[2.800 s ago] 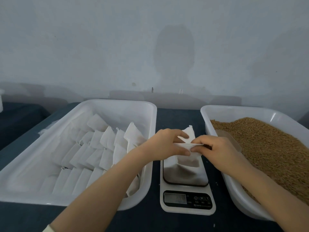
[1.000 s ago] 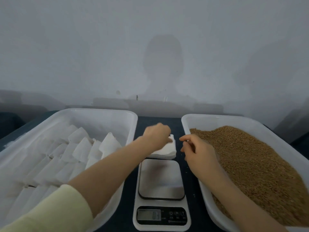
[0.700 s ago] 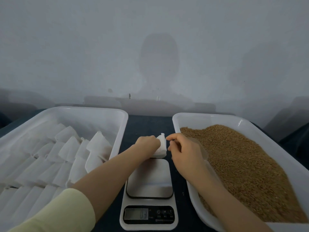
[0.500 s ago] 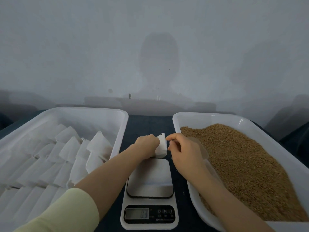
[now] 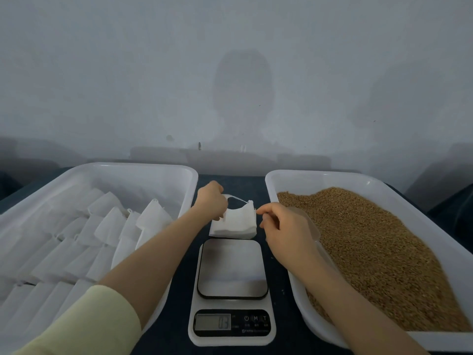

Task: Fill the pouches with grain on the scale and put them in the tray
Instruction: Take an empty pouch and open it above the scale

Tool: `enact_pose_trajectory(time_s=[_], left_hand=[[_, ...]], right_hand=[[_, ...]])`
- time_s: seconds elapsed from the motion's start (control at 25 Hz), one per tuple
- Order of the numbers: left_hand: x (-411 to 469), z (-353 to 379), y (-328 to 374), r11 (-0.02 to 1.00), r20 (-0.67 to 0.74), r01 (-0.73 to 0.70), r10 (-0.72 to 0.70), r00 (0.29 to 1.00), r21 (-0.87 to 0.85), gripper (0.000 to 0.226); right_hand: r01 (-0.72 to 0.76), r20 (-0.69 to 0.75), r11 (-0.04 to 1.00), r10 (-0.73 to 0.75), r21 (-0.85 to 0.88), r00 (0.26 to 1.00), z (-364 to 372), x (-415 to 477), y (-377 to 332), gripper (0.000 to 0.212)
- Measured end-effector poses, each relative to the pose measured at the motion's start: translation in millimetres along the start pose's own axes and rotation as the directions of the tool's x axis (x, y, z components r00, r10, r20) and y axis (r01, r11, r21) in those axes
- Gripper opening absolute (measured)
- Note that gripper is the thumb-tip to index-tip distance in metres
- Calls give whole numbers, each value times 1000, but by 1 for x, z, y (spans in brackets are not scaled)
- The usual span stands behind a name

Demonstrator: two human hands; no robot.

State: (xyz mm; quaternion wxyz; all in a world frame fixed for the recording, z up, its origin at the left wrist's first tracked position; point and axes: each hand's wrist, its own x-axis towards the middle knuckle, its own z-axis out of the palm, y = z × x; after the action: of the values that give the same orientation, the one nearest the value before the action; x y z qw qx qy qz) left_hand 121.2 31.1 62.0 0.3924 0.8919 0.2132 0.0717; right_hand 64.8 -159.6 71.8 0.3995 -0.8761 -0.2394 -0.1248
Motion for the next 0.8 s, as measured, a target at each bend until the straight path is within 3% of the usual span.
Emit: enact_pose_trajectory(time_s=[0.08,0.16,0.24,0.36,0.44,0.52,0.6,0.72,0.8], left_hand=[[0,-5,-3,963,22,88,-85,996,-253,43],[-1,-7,-4,886,-7,140,-160,987,-442,32],[-1,-15,0,826,-107,121,-214,971,-550,16],[-9,-31,14,799,-205,39,-200,958,-600,29],[-30,-39,21,806,-141,-6,-96,985,-592,27],[-59,-38,20,741,18,-17,39,999,-672,28],[-88,-36,13,677,189,33,158,969,-735,34],[-115,-35,2,675,290,73,214,933,-734,45],[-121,-36,-4,669,352,117,228,908,-735,48]], right_hand=[[-6,12,1000,6,-1,1000,0,0,0,19],[-9,19,1000,9,-7,1000,0,0,0,19],[-10,24,1000,11,-14,1000,-1,0,-1,19],[-17,18,1000,17,-19,1000,-2,-1,-5,20],[-15,-12,1000,15,8,1000,-4,-1,-8,20],[-24,-22,995,26,96,999,-8,-1,-12,20],[-49,0,973,51,225,999,-10,1,-16,18],[-69,1,925,74,375,997,-10,3,-20,3],[-88,25,894,85,439,996,-11,3,-20,7]])
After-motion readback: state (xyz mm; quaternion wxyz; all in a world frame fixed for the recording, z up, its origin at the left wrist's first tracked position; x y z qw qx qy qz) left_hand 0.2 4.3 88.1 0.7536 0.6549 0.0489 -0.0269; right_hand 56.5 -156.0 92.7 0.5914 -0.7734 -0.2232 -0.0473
